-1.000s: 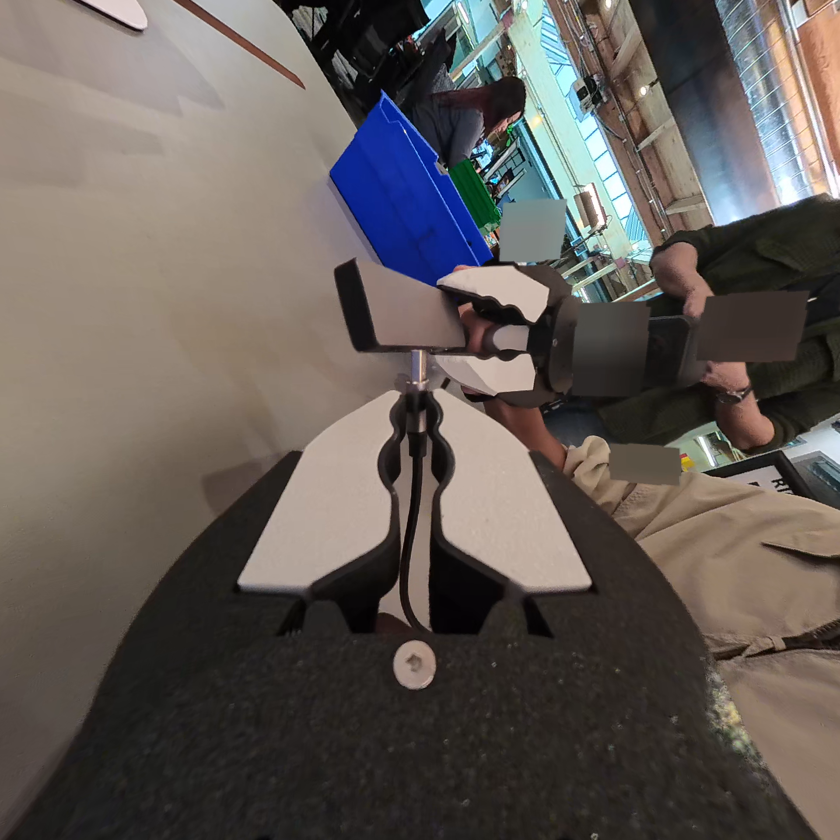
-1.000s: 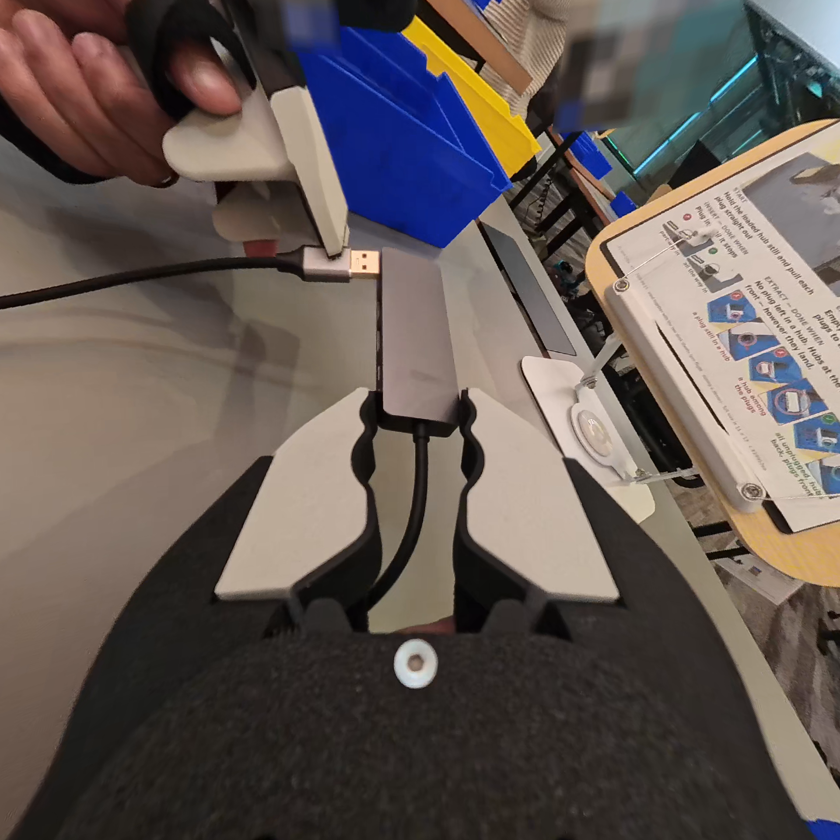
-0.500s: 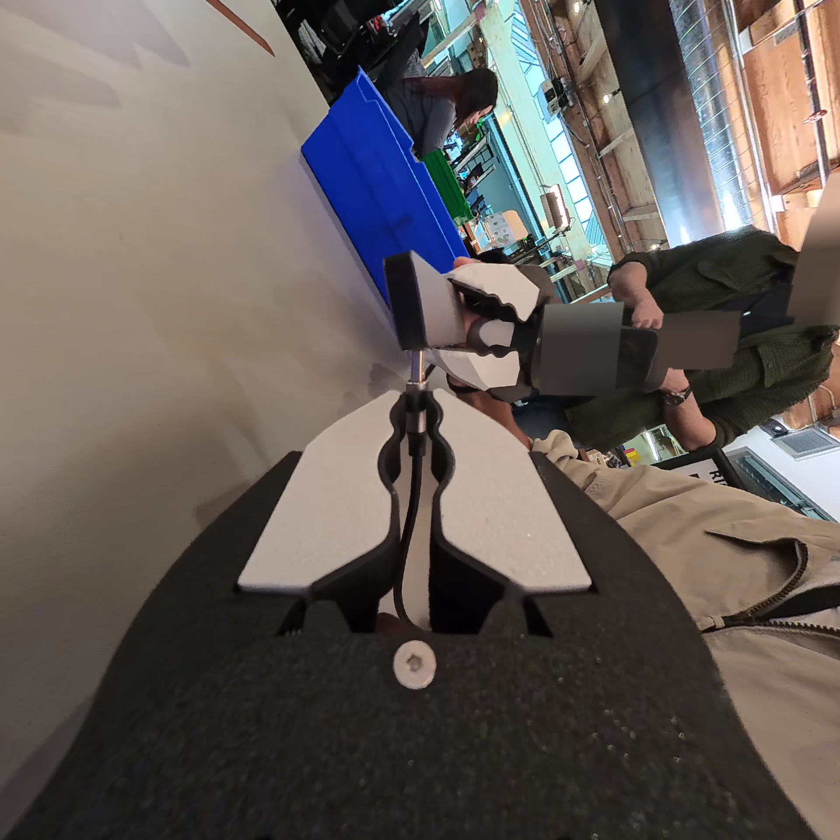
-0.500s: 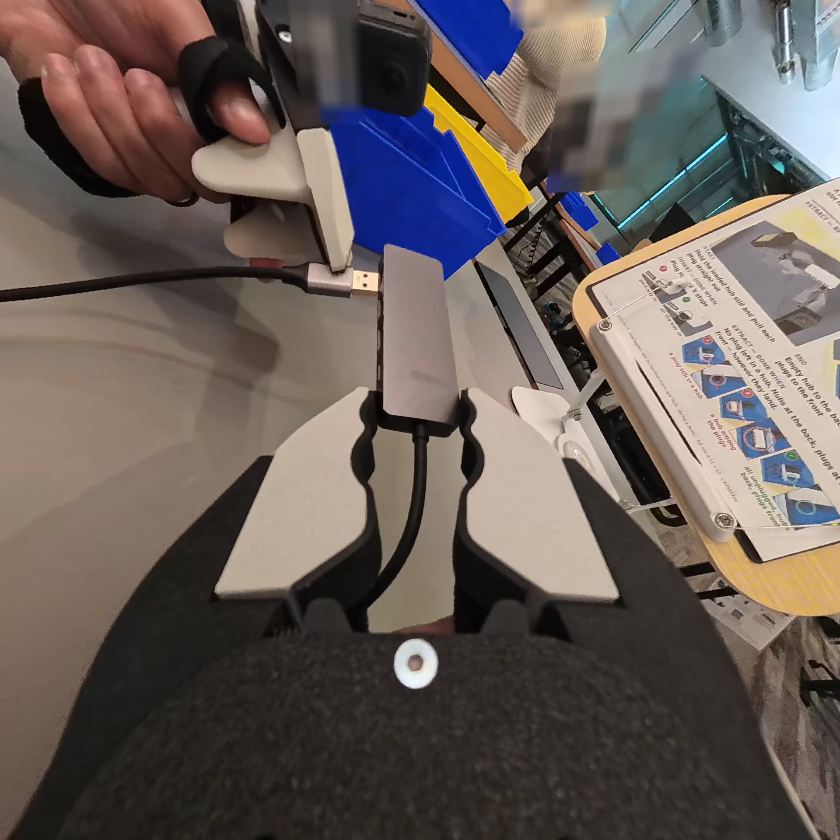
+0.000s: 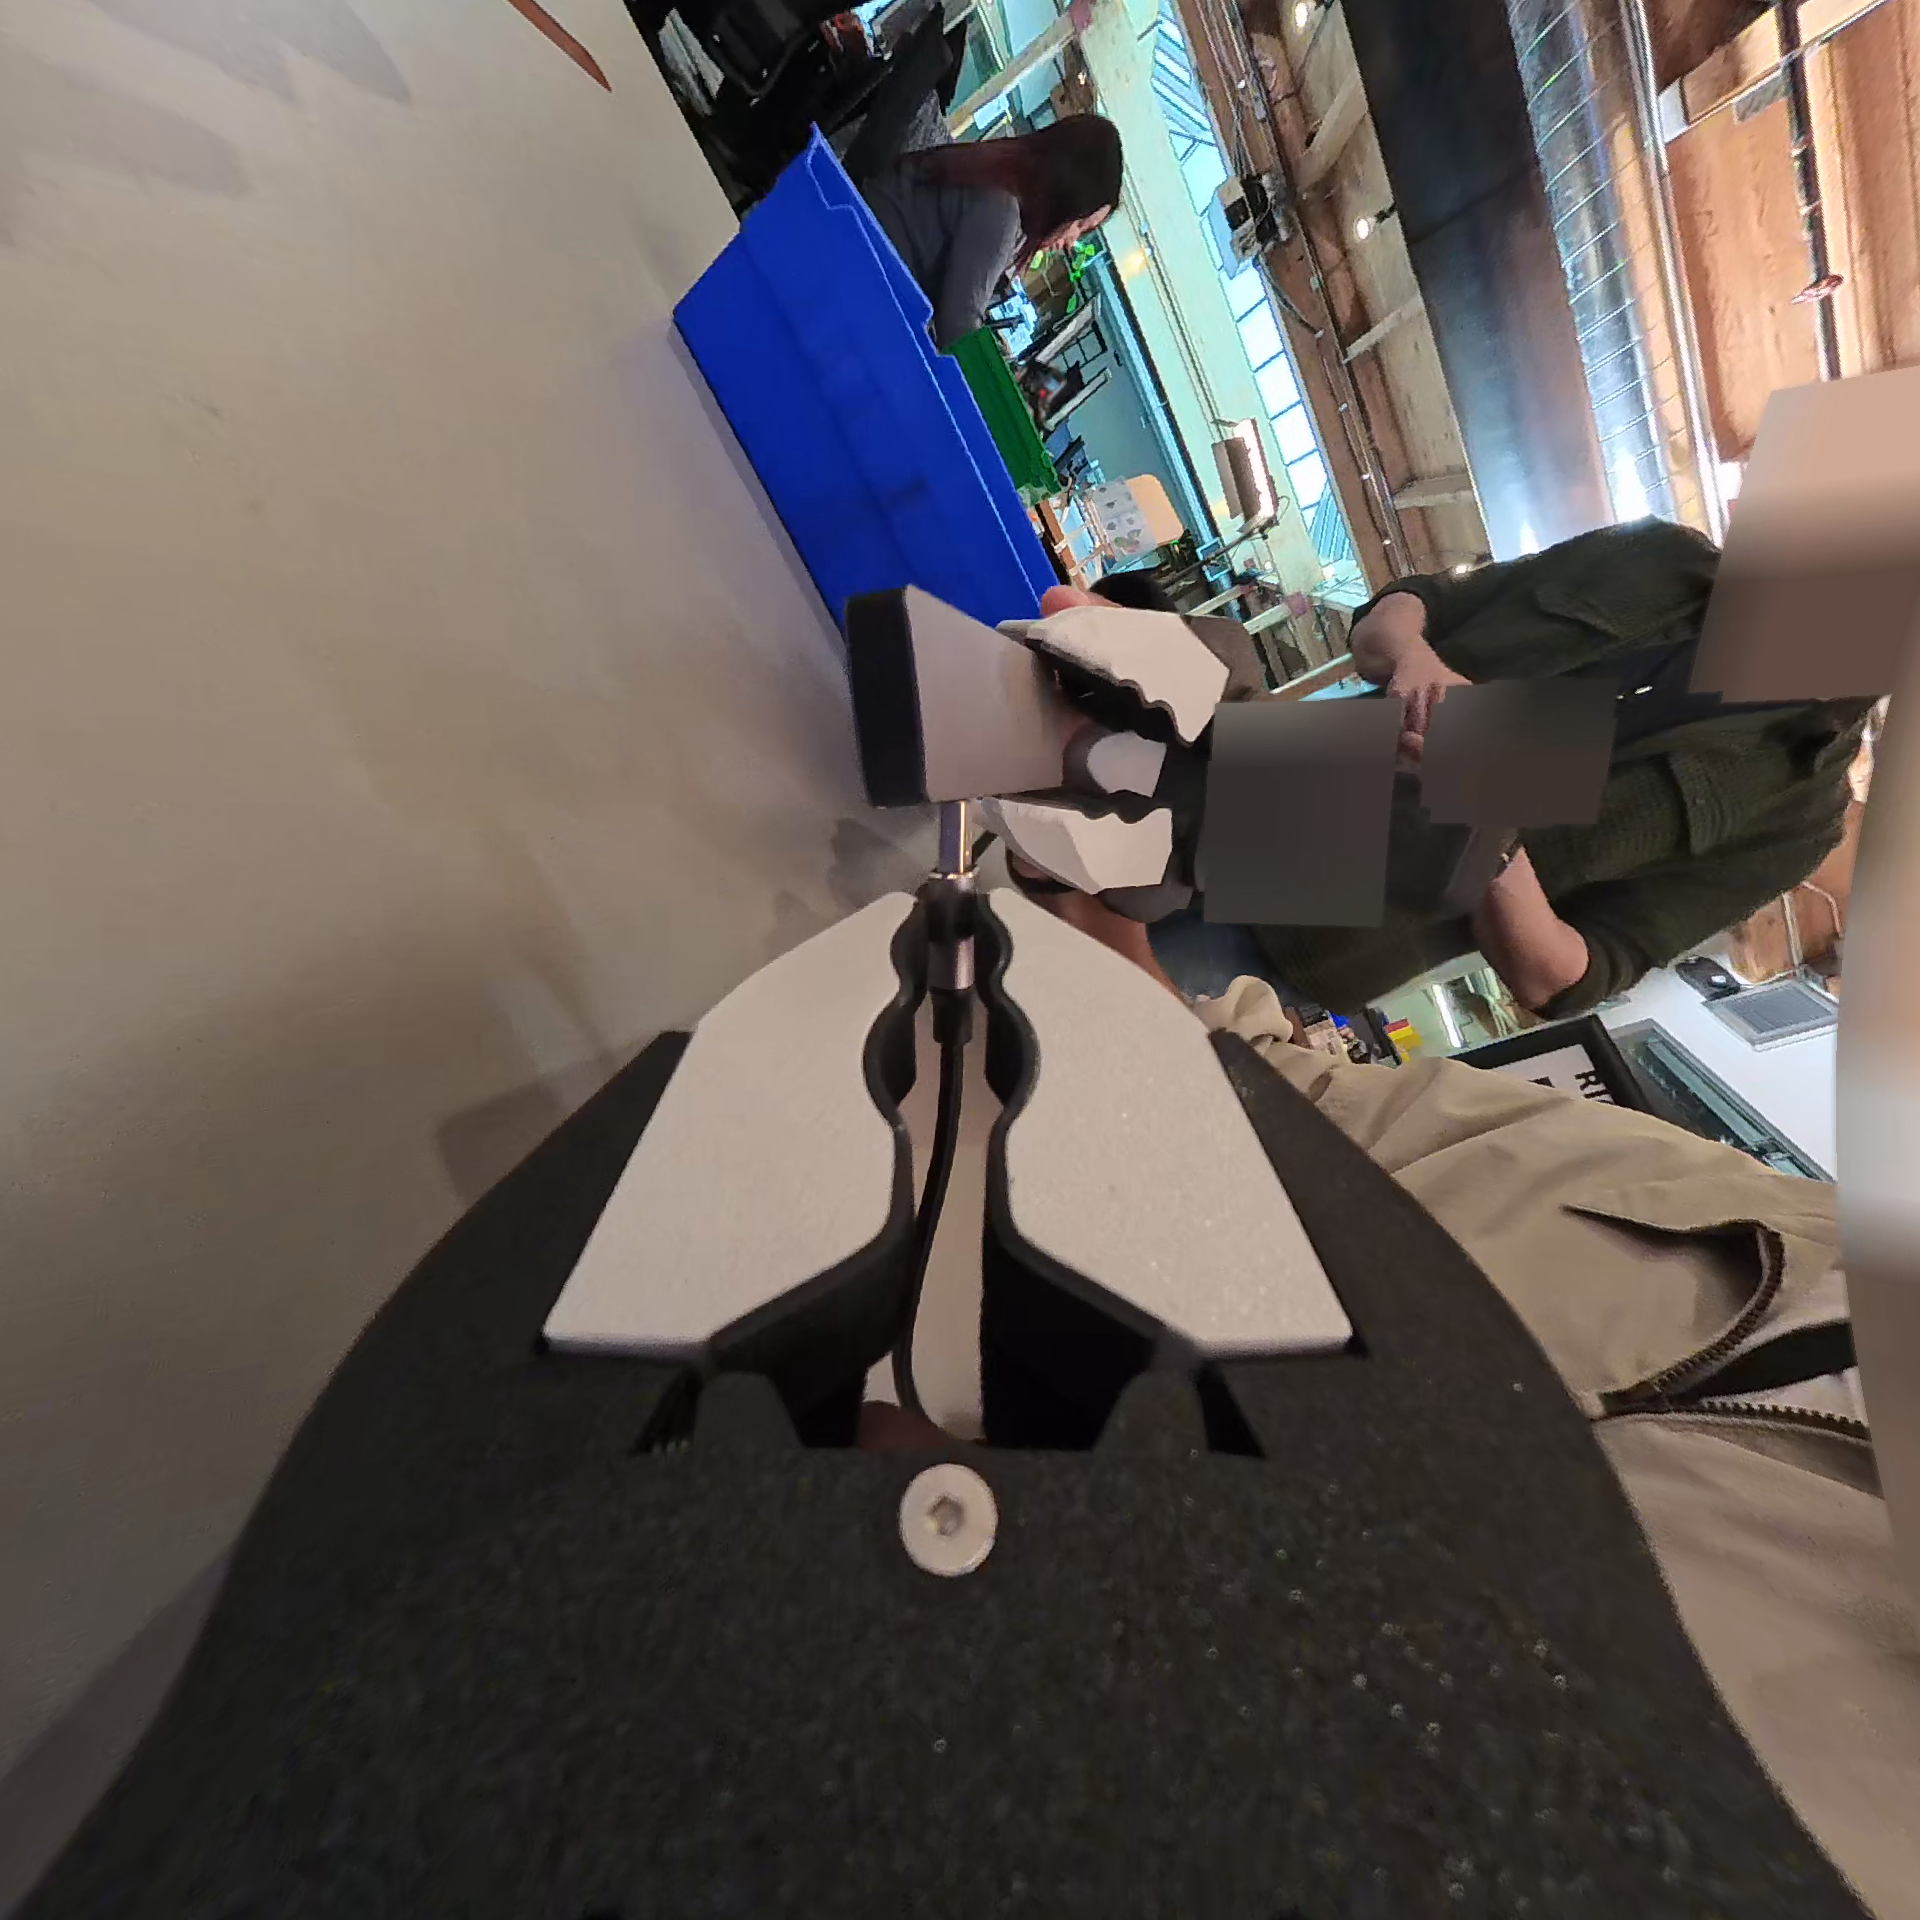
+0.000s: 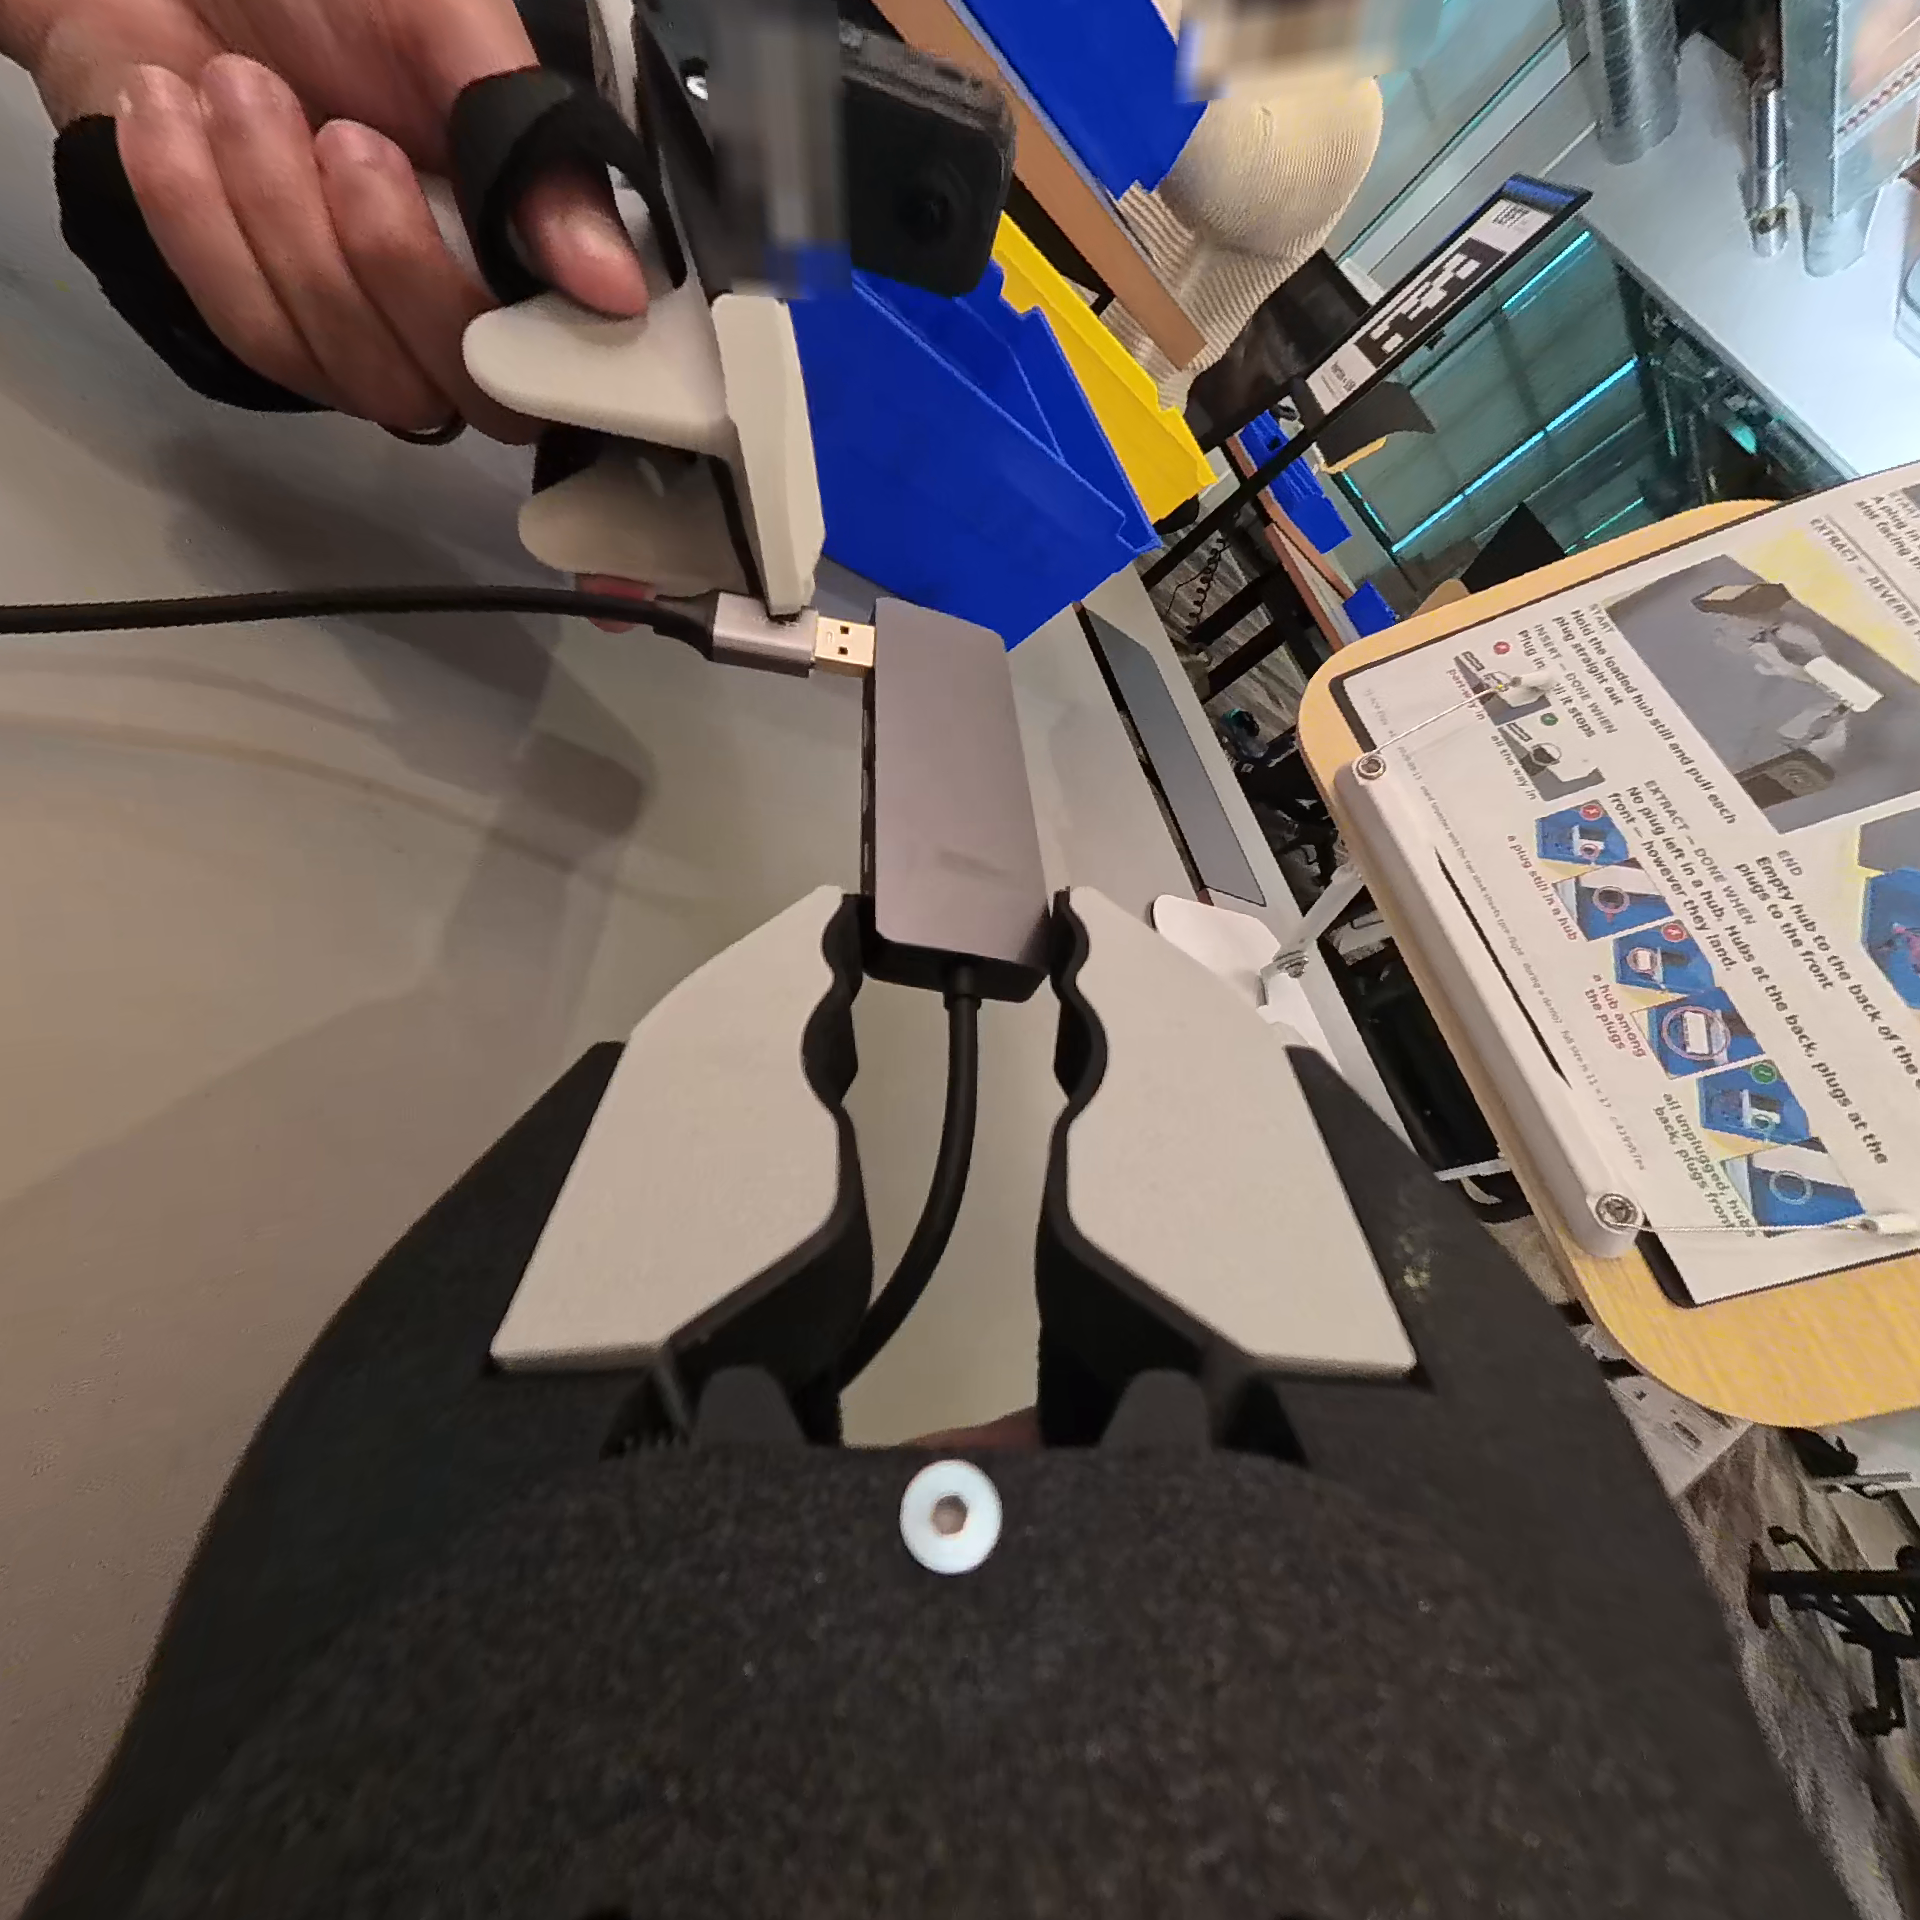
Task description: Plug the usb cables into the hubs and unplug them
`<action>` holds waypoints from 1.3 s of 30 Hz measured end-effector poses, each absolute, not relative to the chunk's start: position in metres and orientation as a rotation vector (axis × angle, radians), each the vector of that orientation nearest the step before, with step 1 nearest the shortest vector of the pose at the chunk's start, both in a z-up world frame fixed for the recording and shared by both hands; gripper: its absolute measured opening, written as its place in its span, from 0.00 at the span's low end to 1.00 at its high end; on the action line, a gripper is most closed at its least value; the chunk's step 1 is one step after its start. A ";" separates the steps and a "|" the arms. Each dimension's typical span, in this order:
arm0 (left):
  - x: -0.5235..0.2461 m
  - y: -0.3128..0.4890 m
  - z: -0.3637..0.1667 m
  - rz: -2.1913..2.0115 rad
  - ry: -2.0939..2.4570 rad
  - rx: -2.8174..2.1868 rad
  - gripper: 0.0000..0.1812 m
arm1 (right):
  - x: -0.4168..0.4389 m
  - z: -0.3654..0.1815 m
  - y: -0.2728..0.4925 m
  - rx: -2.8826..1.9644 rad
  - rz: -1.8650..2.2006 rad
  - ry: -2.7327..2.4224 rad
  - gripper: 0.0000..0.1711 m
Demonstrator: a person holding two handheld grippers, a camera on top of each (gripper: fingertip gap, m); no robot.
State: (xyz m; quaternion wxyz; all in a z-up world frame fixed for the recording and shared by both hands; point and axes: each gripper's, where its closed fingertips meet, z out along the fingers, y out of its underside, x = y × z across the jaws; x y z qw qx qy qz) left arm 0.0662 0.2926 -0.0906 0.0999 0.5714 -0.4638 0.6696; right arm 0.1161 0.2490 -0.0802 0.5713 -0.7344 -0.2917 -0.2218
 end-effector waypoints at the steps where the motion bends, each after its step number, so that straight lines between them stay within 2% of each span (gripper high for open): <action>1: 0.066 0.292 -0.090 1.983 -1.360 1.678 0.04 | 0.116 -0.079 0.249 -1.716 -0.519 -0.683 0.20; 15: 0.063 0.287 -0.082 1.996 -1.187 1.549 0.04 | 0.108 -0.071 0.244 -1.650 -0.492 -0.710 0.20; 39: 0.066 0.287 -0.094 1.915 -1.255 1.625 0.04 | 0.101 -0.076 0.241 -1.639 -0.546 -0.812 0.20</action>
